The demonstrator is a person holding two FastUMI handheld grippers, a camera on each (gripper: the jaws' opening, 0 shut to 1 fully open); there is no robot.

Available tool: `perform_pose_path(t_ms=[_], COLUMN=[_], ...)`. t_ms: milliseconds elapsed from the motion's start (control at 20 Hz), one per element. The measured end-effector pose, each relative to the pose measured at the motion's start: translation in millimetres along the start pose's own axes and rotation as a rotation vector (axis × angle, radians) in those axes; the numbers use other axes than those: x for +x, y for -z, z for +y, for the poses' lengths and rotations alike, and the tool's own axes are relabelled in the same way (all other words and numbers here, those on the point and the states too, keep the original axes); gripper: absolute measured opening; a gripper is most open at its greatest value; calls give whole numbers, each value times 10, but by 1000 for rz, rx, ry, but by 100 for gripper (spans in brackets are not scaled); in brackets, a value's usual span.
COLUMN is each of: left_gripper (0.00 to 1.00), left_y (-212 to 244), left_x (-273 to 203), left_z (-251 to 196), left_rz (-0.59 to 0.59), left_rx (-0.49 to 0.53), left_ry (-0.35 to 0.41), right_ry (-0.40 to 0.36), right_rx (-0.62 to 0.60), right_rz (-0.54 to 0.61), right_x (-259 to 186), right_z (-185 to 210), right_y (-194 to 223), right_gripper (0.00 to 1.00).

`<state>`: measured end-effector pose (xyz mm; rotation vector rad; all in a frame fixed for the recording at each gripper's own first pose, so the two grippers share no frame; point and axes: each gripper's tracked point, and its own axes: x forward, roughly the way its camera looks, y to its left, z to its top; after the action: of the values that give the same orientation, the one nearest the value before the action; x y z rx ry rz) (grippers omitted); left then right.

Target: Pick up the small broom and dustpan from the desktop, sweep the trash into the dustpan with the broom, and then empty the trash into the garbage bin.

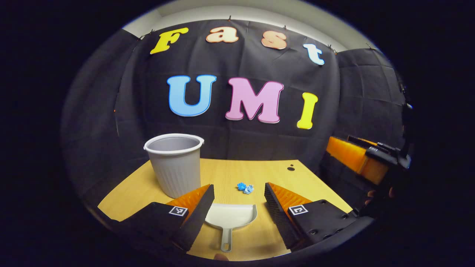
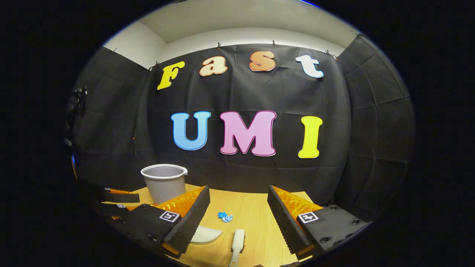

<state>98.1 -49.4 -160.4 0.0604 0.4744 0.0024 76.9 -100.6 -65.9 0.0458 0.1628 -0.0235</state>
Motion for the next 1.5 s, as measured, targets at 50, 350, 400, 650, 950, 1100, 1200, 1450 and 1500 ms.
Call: perform_pose_path(t_ms=[50, 350, 400, 650, 950, 1100, 1200, 1450, 1500], left_gripper=[81, 83, 83, 84, 84, 84, 77, 35, 34], left_y=[139, 1041, 1153, 1634, 1949, 2012, 2048, 2051, 2067], left_x=[51, 310, 337, 513, 774, 905, 973, 1001, 1015], left_z=[8, -1, -14, 143, 247, 255, 285, 224, 221], left_rz=[56, 432, 483, 748, 1000, 1092, 1146, 1217, 1222], left_rx=[10, 50, 54, 62, 15, 1, -30, -27, -15], left_ry=[-6, 5, 1, -46, -73, -80, -103, -63, -58], right_ry=[-3, -49, -59, -116, -155, -168, -183, -235, -239], right_rx=[2, -24, -15, 48, 126, 169, 194, 255, 266], right_rz=[9, 47, 54, 138, 266, 367, 411, 514, 539], right_x=[31, 190, 218, 328, 389, 351, 328, 264, 255], right_z=[-21, -120, -151, -192, -330, -343, -319, -202, -178], right_y=[40, 301, 348, 681, 1115, 1385, 1492, 1753, 1815], right_gripper=[97, 100, 97, 99, 99, 97, 91, 96, 96])
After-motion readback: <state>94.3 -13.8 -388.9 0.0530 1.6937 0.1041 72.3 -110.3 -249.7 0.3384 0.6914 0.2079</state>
